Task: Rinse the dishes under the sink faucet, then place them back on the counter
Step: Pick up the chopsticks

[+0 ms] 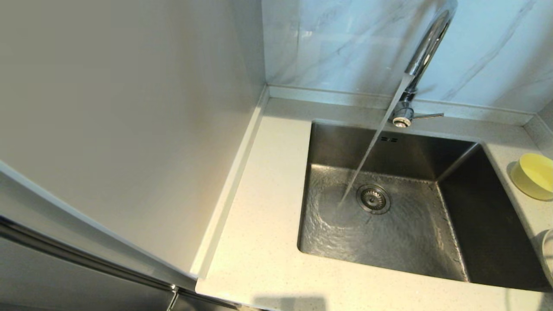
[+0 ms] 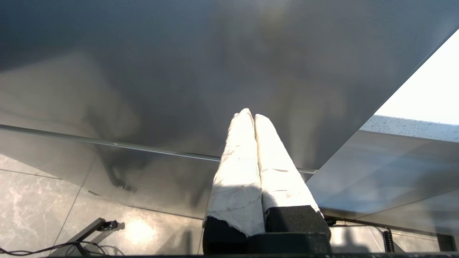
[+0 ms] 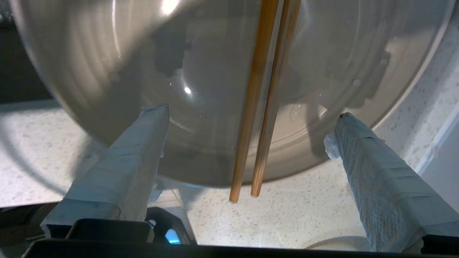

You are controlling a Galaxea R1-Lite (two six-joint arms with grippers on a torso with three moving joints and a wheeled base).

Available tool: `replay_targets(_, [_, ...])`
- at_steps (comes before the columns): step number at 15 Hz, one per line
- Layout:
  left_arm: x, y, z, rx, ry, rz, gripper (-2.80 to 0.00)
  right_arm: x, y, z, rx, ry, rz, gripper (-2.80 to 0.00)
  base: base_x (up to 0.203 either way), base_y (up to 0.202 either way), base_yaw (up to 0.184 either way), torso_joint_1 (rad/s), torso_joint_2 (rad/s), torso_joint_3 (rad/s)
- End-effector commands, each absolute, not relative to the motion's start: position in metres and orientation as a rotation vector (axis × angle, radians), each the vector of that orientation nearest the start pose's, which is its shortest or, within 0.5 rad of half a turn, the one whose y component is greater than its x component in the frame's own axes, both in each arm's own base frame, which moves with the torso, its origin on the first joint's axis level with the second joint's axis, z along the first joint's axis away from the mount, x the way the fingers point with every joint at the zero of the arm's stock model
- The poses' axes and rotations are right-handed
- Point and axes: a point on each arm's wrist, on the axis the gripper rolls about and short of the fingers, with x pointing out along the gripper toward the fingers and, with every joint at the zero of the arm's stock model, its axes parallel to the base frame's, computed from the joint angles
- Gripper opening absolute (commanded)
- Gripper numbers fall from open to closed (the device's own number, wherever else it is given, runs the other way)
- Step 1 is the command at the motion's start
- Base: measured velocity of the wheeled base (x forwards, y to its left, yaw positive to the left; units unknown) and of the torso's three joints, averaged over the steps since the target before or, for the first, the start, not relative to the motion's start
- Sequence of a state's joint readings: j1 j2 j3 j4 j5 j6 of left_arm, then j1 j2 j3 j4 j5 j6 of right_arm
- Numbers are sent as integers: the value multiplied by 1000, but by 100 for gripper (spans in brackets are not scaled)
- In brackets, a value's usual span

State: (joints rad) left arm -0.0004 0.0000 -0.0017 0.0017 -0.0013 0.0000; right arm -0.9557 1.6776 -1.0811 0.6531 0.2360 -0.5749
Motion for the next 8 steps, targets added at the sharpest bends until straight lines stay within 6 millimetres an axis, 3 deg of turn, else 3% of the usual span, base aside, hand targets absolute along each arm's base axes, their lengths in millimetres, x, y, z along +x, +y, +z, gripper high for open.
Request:
replay_targets(1, [-23, 0, 76, 0, 0, -2, -280, 152, -206, 157, 227, 1179, -276, 0, 0, 0, 0, 0, 0, 0])
replay_targets(8, [-23, 0, 76, 0, 0, -2, -280, 156, -210, 152, 216, 1169, -280, 0, 0, 0, 0, 0, 0, 0])
